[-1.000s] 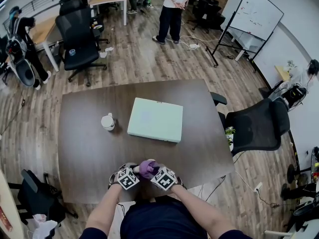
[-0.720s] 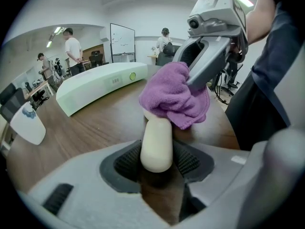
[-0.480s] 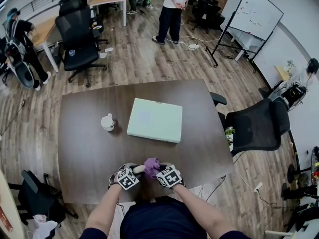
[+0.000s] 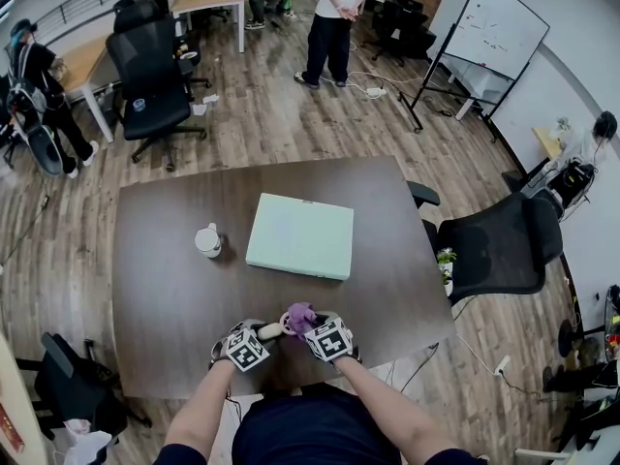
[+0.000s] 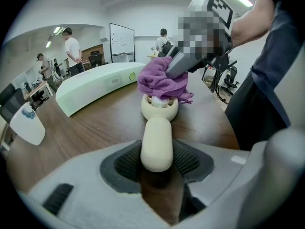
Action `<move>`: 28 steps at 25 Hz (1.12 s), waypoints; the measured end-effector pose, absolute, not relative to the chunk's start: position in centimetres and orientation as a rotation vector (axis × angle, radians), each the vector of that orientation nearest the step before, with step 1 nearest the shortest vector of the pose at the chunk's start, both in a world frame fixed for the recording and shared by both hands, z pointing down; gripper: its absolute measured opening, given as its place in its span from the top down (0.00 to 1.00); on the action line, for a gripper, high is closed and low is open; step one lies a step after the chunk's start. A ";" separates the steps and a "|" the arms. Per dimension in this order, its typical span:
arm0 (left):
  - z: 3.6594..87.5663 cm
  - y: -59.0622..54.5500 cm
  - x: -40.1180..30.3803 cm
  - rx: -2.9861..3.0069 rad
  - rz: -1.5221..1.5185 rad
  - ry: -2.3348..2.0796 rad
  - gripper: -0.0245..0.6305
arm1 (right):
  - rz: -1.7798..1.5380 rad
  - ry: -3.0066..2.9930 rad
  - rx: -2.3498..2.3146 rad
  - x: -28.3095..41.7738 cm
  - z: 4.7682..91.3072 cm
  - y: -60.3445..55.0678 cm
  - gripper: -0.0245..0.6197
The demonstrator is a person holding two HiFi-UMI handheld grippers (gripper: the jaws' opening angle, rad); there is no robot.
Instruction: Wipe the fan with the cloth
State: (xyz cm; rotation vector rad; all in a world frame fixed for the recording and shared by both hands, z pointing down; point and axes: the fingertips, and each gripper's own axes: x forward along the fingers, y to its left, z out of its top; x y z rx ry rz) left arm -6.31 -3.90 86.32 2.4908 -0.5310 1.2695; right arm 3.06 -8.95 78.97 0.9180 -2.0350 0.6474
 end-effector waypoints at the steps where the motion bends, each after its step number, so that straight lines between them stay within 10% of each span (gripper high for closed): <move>1: 86.3 -3.9 -6.3 2.490 1.270 -0.530 0.65 | 0.645 -2.024 0.935 3.3 79.0 -9.3 0.82; 28: 86.1 -4.1 -6.3 2.485 1.258 -0.554 0.66 | 0.322 -2.084 0.669 -5.4 78.2 -9.3 0.82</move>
